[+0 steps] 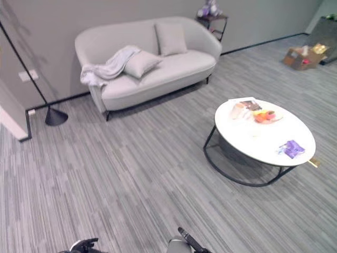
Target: Hang the clothes on the sofa on the clothes rack.
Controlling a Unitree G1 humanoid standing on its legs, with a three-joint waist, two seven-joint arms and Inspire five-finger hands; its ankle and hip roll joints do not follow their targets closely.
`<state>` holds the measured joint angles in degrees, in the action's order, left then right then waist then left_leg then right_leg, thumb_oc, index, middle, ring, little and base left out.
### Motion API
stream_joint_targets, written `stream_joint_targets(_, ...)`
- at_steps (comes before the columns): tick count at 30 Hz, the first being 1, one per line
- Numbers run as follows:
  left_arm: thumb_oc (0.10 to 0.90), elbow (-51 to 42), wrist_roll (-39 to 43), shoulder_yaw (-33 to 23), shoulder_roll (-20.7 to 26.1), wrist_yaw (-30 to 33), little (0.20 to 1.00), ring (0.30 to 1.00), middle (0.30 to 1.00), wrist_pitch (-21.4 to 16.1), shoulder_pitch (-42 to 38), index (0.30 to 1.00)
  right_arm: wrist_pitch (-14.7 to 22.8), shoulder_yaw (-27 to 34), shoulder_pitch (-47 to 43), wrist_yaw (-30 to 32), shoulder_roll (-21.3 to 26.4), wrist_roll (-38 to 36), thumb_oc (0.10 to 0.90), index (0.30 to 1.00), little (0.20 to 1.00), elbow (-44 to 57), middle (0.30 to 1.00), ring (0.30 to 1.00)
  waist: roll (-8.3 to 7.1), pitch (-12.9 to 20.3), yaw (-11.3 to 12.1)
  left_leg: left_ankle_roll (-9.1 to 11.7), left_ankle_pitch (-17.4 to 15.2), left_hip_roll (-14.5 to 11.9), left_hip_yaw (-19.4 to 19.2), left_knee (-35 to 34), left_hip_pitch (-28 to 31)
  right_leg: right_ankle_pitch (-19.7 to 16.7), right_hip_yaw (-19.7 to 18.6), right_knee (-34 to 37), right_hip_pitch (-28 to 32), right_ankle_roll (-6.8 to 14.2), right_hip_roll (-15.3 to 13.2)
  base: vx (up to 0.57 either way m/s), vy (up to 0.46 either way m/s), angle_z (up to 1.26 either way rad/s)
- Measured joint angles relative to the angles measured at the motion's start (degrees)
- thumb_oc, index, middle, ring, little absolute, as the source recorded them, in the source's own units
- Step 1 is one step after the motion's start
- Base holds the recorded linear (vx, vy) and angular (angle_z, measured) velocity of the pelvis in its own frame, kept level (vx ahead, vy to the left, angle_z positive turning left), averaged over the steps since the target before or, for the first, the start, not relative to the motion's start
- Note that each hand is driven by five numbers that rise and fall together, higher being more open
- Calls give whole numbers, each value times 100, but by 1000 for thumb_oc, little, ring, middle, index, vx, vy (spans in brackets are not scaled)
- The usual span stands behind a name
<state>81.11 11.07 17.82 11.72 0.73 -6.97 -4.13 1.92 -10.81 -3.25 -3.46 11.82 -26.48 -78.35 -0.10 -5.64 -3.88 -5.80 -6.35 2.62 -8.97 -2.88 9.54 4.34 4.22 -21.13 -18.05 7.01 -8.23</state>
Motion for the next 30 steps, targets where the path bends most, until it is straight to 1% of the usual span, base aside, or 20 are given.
stream_joint_targets(2,800,171,-181,-98,55,-6,900,900,900,101,-149,900,-86,271,29,-19,-204,-87,800,900,900,-111,900,900,-314,-122,-157,244,-269,-5,125,16,192,-760,-171,2744,-230,124,293,663,-301,33)
stream_joint_targets(4,800,285,-278,-12,-8,-14,900,900,900,107,-78,900,-159,561,129,-63,-251,-252,800,900,900,-427,900,900,-181,-55,-402,383,-553,-311,448,-39,569,-793,-140,2668,-171,87,304,540,-285,89)
stream_joint_targets(7,800,311,-368,12,-138,-29,900,900,900,82,108,900,-216,612,332,-132,-80,-357,800,900,900,-507,900,900,89,192,-310,601,-681,-866,649,-182,1231,-1193,194,1493,-137,-276,564,301,-209,63)
stream_joint_targets(8,800,327,-439,9,-152,-54,900,900,900,88,143,900,-210,492,326,-125,-26,-351,800,900,900,-512,900,900,141,275,-307,924,-505,-1041,635,148,1217,-1516,221,1416,-8,-675,694,411,-355,22)
stream_joint_targets(9,800,333,-440,8,-218,-47,900,900,900,90,161,900,-196,309,107,-130,67,-315,800,900,900,-445,900,900,253,398,-285,1390,26,-1247,749,534,1061,-1395,330,1652,282,-792,832,382,-343,25)
stream_joint_targets(12,800,167,-449,15,-252,-14,900,900,900,74,105,900,-117,-20,-3,-126,167,-170,800,900,900,-80,900,900,304,467,-211,1824,851,-1359,947,1520,760,-1322,310,2163,911,-1092,1090,293,-289,-7)
stream_joint_targets(14,800,106,-449,20,-251,-9,900,900,900,69,0,900,-58,-171,-116,-127,130,-114,800,900,900,66,900,900,212,469,-155,2039,1059,-1350,1143,2511,363,-1174,262,2452,1338,-1288,1199,272,-338,-6)
stream_joint_targets(16,800,-220,-461,180,-299,4,900,900,900,37,-205,900,-15,-378,-287,-111,84,40,800,900,900,115,900,900,30,385,-4,1920,1527,-1331,1166,4513,-807,-916,201,2638,1759,-1512,1299,308,-401,5)
stream_joint_targets(17,800,-406,-509,256,-298,-4,900,900,900,37,-315,900,-29,-545,-396,-100,76,98,800,900,900,177,900,900,-86,302,53,1608,1722,-1298,1117,5298,-1375,-785,166,2622,1890,-1630,1289,276,-255,-16)
stream_joint_targets(18,800,-591,-570,483,-184,37,900,900,900,-38,-494,900,-51,-727,-567,-76,-13,193,800,900,900,61,900,900,-382,90,300,814,1453,-1348,576,6297,-2336,-629,18,2612,2100,-1727,1156,314,-58,-23)
stream_joint_targets(19,800,-747,-574,557,-72,38,900,900,900,-94,-621,900,-79,-722,-651,-13,-75,244,800,900,900,-55,900,900,-529,-11,363,518,1192,-1349,287,6422,-2831,-586,4,2621,2220,-1715,1053,347,5,-32)
stream_joint_targets(20,800,-819,-541,427,-44,55,900,900,900,-182,-660,900,-83,-719,-686,22,-109,283,800,900,900,-92,900,900,-546,-50,416,536,992,-1119,200,5933,-3272,-479,7,2627,2359,-1628,966,477,69,-17)
stream_joint_targets(21,800,-816,-389,369,-97,44,900,900,900,-214,-734,900,-98,-671,-617,44,-37,324,800,900,900,-143,900,900,-498,-112,476,728,873,-698,244,4247,-3420,-260,5,2666,2558,-1397,831,565,70,-32)
stream_joint_targets(22,800,-603,-147,60,-304,31,900,900,900,-207,-627,900,-90,-752,-423,27,99,384,800,900,900,-229,900,900,-187,-182,499,908,1017,-459,45,1813,-3137,-129,29,2686,2958,-1228,887,605,70,-31)
stream_joint_targets(24,800,-404,95,-423,-378,-31,900,900,900,-187,-513,900,-95,-741,-137,-22,86,403,800,900,900,-308,900,900,-4,-137,533,986,1055,-193,-148,832,-2965,220,39,2653,3342,-1102,881,477,54,-14)
stream_joint_targets(26,800,-90,422,-973,-384,-11,900,900,900,-137,-482,900,-180,-521,104,-28,-19,424,800,900,900,-706,900,900,-12,-106,658,898,1070,-26,-249,-123,-2579,630,30,2650,3761,-947,862,452,48,6)
stream_joint_targets(27,800,-34,519,-1136,-260,1,900,900,900,-126,-364,900,-208,-449,221,-10,-67,473,800,900,900,-848,900,900,-52,21,746,595,1398,34,-372,-239,-2396,858,3,2649,3982,-792,811,662,82,0)
stream_joint_targets(28,800,-17,558,-1157,-117,1,900,900,900,-124,-298,900,-207,-442,292,-18,-138,491,800,900,900,-856,900,900,-274,39,749,376,1591,172,-417,-191,-2284,875,18,2613,4094,-747,657,471,65,-20)
stream_joint_targets(29,800,5,574,-1202,41,0,900,900,900,-133,-170,900,-205,-426,332,-34,-215,526,800,900,900,-894,900,900,-446,51,824,267,1625,244,-417,-64,-2169,822,-40,2404,4124,-651,551,487,67,-46)
stream_joint_targets(30,800,47,632,-1368,82,-24,900,900,900,-126,8,900,-184,-366,362,-84,-269,580,800,900,900,-895,900,900,-498,109,851,-98,1806,237,-364,-21,-1884,652,-94,2085,4203,-459,536,448,91,-61)
